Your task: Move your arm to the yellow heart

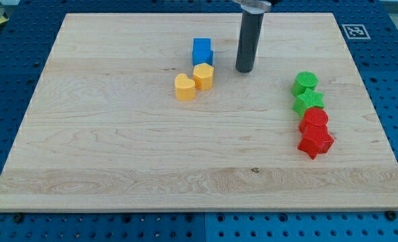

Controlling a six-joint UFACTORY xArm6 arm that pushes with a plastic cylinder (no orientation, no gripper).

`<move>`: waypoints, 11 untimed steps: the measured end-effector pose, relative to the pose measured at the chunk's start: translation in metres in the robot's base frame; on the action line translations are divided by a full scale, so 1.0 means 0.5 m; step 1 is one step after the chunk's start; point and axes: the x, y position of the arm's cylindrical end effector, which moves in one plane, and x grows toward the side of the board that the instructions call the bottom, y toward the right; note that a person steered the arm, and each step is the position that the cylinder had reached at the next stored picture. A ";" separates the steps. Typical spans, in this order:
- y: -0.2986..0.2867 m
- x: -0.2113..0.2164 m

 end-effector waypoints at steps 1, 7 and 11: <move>0.000 0.044; -0.144 0.226; -0.336 0.089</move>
